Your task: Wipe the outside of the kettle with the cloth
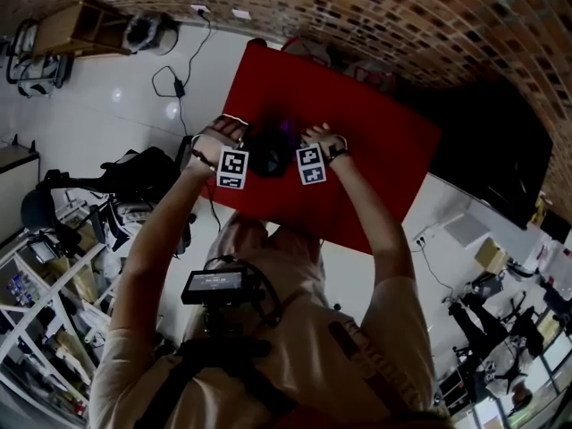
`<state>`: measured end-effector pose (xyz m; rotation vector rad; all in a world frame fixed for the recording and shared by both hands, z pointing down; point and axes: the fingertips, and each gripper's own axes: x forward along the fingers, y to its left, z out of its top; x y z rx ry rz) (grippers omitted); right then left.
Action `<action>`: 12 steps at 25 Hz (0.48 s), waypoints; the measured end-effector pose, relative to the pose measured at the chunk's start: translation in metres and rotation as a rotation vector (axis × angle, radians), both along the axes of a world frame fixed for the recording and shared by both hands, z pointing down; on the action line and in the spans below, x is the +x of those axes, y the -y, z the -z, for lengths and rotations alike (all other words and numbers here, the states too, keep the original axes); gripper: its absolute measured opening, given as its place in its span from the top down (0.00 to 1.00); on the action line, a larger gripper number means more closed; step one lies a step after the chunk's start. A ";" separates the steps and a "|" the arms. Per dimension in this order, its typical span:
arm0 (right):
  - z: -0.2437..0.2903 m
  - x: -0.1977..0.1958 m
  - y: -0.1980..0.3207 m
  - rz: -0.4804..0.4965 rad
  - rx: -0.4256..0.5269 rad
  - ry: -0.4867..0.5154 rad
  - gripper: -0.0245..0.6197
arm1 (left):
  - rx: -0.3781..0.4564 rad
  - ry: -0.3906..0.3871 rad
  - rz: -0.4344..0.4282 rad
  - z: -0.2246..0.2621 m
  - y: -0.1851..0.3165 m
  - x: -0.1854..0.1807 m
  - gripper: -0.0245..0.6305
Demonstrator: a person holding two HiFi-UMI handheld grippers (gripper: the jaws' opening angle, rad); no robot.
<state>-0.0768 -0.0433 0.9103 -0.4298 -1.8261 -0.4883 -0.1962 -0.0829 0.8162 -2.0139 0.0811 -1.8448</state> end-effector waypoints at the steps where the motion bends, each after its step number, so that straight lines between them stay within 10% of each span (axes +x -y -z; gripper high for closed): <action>1: -0.009 0.003 -0.006 0.003 -0.017 -0.003 0.80 | 0.001 -0.004 -0.004 0.000 0.000 0.000 0.77; 8: 0.059 0.023 0.048 -0.212 0.061 0.197 0.80 | 0.015 -0.029 -0.061 0.004 0.003 0.006 0.76; 12: 0.099 0.003 0.066 -0.021 0.190 0.252 0.80 | 0.023 -0.034 -0.104 0.008 0.006 0.019 0.76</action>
